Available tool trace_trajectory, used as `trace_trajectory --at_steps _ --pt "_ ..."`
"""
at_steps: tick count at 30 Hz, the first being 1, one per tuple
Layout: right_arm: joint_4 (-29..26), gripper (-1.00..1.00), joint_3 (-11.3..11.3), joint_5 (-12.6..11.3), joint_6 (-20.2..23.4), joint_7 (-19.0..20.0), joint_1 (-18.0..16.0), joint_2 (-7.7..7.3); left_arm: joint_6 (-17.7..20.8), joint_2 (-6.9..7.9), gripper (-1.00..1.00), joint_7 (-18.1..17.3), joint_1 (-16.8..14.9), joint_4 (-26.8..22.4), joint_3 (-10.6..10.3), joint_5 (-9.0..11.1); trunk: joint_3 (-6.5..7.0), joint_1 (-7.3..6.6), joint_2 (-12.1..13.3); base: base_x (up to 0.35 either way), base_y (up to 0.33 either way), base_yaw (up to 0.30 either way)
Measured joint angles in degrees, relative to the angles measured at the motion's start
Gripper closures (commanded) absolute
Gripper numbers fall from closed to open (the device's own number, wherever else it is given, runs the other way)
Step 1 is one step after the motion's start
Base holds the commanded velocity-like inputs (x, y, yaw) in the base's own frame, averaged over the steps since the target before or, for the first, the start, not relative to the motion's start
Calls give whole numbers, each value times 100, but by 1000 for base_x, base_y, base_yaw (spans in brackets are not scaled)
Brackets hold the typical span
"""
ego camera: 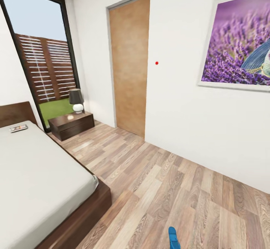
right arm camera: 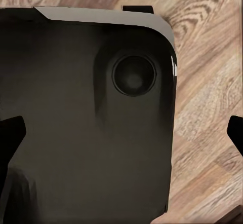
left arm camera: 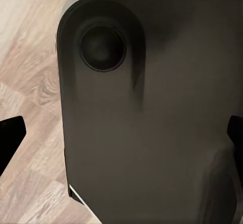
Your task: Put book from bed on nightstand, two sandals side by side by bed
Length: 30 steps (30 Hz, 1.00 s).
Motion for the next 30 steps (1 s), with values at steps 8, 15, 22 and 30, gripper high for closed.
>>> trace_trajectory --at_steps 8,15,22,30 --pt "1 -100 0 0 0 0 -1 0 0 0 -100 0 0 0 0 4 0 0 0 0 -88 -46" --pt "1 -100 0 1 0 0 -1 3 0 0 -100 0 0 0 0 5 0 0 0 0 -88 -7" --pt "1 -100 4 13 0 0 -1 2 0 1 -100 0 0 0 0 3 0 0 0 0 -84 -1" --pt "1 -100 14 36 0 0 -1 2 0 8 -100 0 0 0 13 0 0 0 0 0 -25 0"
